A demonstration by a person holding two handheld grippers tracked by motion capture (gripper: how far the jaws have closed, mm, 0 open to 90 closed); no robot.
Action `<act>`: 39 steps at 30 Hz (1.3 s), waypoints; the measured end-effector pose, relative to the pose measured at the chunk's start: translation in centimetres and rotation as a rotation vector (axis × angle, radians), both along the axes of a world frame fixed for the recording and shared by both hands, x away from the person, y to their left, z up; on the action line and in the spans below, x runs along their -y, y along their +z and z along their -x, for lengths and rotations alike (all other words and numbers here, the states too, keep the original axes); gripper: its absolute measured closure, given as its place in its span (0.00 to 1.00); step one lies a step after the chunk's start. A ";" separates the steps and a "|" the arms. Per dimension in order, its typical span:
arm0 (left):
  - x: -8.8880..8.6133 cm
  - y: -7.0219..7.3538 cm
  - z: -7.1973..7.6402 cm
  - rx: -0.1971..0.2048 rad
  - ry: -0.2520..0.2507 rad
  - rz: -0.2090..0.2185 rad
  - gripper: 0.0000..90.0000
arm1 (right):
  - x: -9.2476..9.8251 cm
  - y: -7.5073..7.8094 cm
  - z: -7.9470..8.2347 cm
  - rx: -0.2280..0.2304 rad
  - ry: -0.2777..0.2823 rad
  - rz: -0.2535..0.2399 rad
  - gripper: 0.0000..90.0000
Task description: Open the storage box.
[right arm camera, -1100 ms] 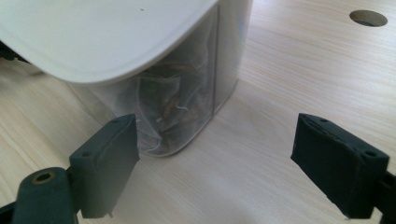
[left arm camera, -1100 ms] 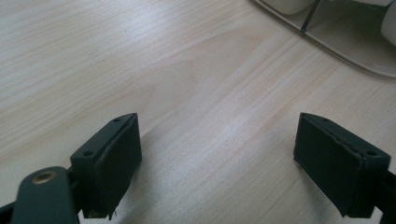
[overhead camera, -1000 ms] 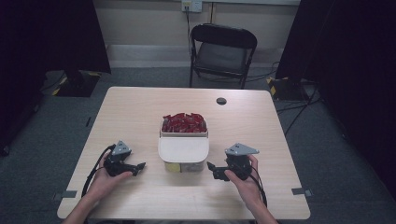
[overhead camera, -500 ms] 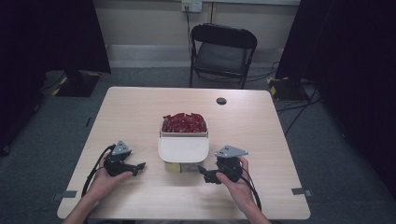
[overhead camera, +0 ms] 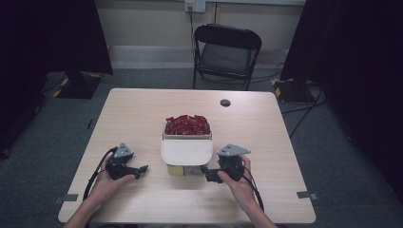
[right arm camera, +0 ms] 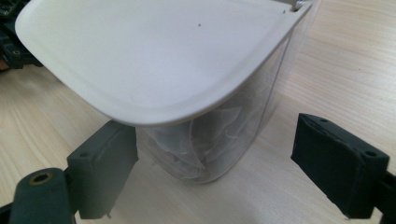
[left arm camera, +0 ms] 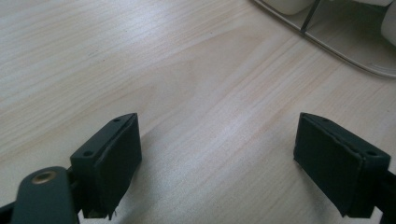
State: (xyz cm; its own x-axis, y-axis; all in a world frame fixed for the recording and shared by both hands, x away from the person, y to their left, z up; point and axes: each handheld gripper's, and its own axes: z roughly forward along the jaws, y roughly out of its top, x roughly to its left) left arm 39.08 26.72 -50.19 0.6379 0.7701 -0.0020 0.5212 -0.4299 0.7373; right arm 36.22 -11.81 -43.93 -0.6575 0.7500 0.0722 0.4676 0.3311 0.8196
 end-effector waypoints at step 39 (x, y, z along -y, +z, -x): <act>0.0 0.0 0.0 0.000 0.000 0.000 0.16 | 0.2 1.6 -0.1 0.022 0.008 -0.049 0.16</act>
